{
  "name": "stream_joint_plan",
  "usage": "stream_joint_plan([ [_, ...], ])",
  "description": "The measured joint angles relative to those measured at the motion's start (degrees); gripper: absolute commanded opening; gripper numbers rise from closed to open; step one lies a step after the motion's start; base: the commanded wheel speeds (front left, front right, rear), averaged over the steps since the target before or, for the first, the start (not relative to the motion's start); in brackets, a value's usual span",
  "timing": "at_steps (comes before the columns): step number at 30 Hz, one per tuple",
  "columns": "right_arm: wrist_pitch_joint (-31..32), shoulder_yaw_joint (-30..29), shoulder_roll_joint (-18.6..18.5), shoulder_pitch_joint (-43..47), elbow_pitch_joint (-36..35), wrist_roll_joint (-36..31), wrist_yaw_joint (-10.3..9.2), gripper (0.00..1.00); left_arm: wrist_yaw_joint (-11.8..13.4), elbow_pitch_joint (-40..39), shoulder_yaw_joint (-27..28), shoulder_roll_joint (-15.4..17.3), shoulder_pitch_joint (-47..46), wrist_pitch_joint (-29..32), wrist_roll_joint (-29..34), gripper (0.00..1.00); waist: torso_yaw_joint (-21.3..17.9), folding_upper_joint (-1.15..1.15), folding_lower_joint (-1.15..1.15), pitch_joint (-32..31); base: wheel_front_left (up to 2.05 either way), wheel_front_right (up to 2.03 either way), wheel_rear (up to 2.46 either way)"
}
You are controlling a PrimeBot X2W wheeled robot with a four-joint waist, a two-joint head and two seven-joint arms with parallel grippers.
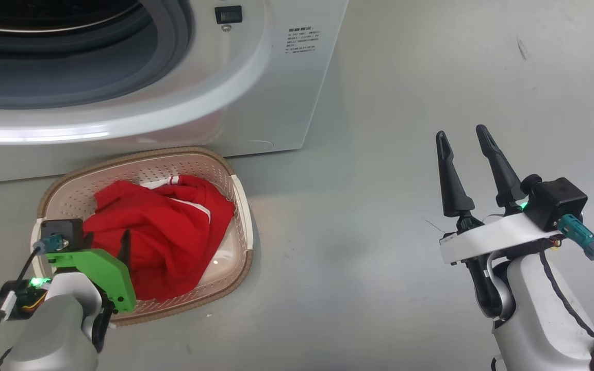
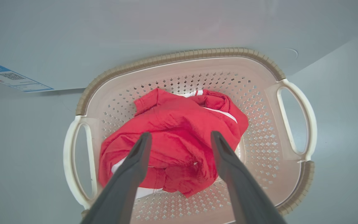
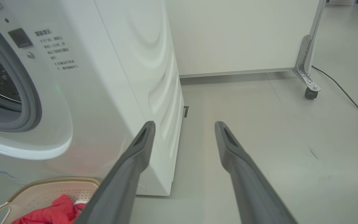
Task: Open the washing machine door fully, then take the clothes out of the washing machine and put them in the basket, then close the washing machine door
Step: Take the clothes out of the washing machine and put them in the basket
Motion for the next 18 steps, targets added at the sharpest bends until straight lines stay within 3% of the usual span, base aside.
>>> stream_joint_plan([
  [18, 0.0, -1.5, -0.3, 1.7, 2.1, 0.0, 0.0, 1.0, -1.9, -1.8, -2.4, -1.6, -0.3, -8.2, 0.7, 1.0, 3.1, 0.0, 0.0, -7.8, 0.0, 0.0, 0.0],
])
